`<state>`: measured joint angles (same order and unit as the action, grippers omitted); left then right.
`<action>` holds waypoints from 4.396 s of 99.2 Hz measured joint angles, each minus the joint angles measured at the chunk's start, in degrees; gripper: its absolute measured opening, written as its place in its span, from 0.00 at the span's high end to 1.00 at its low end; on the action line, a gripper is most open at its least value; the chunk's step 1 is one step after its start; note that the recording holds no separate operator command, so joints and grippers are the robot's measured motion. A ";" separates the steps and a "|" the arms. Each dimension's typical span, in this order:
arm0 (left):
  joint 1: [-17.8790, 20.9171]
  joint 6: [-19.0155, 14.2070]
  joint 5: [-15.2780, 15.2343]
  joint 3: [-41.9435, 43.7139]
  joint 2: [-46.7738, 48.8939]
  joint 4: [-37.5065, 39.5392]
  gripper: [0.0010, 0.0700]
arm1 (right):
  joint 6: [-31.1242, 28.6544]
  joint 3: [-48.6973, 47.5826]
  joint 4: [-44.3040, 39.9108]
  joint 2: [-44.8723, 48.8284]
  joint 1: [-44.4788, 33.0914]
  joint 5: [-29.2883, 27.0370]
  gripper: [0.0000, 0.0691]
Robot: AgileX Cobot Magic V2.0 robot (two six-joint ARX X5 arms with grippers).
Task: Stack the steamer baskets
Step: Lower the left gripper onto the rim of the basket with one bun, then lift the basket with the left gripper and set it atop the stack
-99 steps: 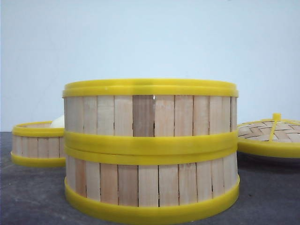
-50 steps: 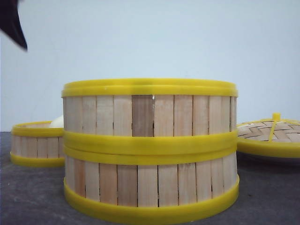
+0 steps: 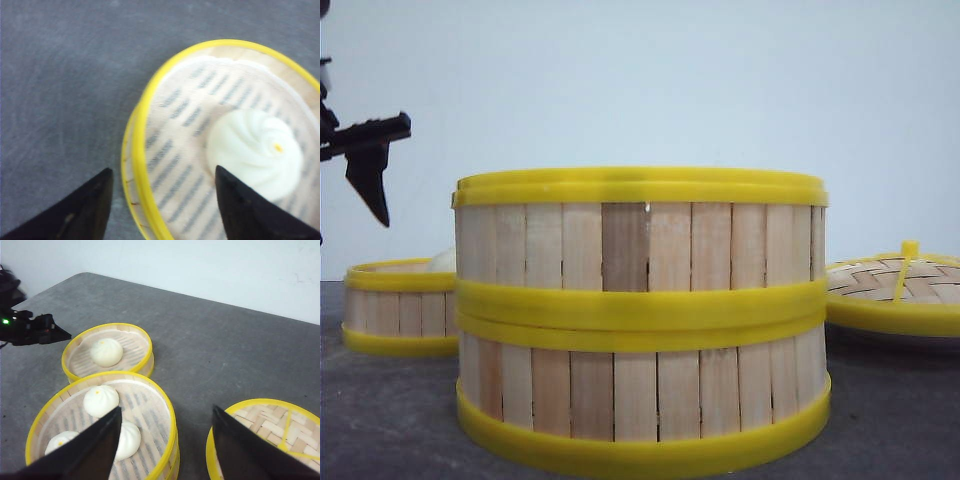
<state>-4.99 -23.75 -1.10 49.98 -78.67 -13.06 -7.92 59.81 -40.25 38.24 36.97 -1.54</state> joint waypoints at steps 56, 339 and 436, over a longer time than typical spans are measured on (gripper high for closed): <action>2.62 -1.16 0.04 0.11 -6.78 -0.85 0.50 | 0.00 0.00 0.00 0.46 0.00 0.00 0.50; -20.74 11.76 19.06 31.71 -1.22 -39.89 0.97 | -0.02 0.04 -5.35 -5.99 0.00 -4.72 0.54; -22.16 12.72 17.31 29.86 -3.80 -38.62 0.97 | -0.02 0.04 -5.38 -5.99 0.00 -4.72 0.54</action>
<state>-27.16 -11.03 16.21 79.83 -82.48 -51.68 -7.94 59.86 -45.63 32.25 36.97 -6.26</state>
